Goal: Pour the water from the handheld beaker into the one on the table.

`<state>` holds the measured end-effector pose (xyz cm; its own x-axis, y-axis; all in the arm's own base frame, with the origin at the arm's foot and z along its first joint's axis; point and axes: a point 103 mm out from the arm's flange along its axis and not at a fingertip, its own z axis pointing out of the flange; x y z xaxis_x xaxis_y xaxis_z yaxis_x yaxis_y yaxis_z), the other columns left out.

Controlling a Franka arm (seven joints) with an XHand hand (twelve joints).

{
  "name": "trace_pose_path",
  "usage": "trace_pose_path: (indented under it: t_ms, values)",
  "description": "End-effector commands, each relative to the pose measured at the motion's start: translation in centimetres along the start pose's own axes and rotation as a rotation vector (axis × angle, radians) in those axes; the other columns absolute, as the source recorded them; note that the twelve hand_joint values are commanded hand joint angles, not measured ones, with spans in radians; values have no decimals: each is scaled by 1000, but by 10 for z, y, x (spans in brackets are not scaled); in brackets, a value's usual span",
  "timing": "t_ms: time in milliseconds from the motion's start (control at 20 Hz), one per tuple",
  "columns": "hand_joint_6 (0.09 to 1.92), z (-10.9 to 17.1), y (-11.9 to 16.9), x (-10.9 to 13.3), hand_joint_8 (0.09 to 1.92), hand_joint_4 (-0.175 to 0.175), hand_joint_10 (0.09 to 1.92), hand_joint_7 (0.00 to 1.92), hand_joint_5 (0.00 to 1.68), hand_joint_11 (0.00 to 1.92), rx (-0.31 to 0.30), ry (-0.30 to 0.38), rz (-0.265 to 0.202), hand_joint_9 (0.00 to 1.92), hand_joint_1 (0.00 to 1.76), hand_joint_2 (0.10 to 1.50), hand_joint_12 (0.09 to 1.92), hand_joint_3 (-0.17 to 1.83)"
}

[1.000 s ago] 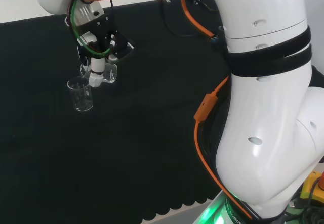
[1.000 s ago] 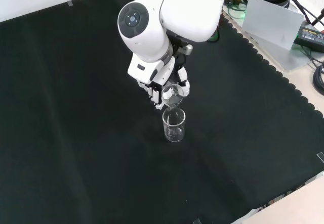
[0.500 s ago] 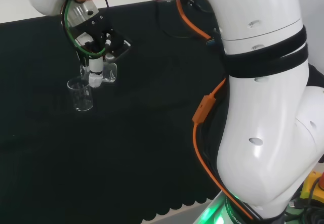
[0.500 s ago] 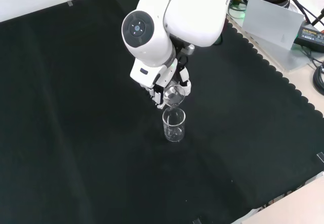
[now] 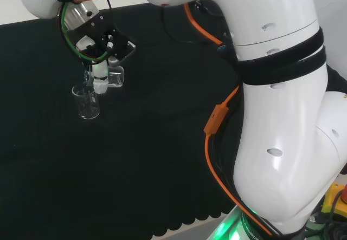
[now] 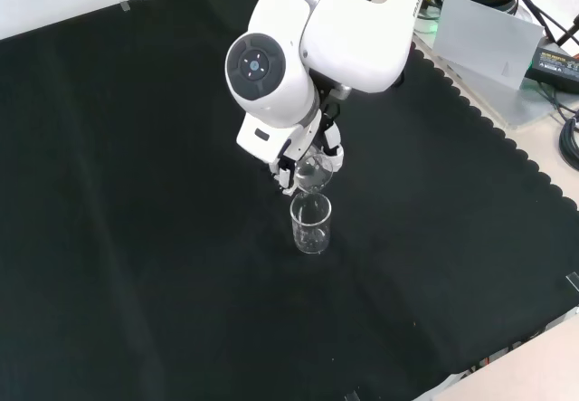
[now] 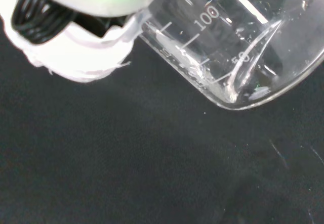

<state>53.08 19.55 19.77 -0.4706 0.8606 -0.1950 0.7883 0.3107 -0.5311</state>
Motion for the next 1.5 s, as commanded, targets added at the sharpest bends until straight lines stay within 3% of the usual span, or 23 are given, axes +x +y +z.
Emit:
trace_pose_path:
  t_ms: [50,450,1500]
  values:
    - [326,-4,1,3,87,67,87,1840,1425,1324,41,-28,27,1677,1176,688,813,514]
    - [326,-7,4,3,87,66,87,1842,1426,1327,91,-53,50,1679,1176,686,811,517]
    - [327,-15,2,10,87,69,87,1847,1426,1330,143,-102,79,1683,1175,684,807,521]
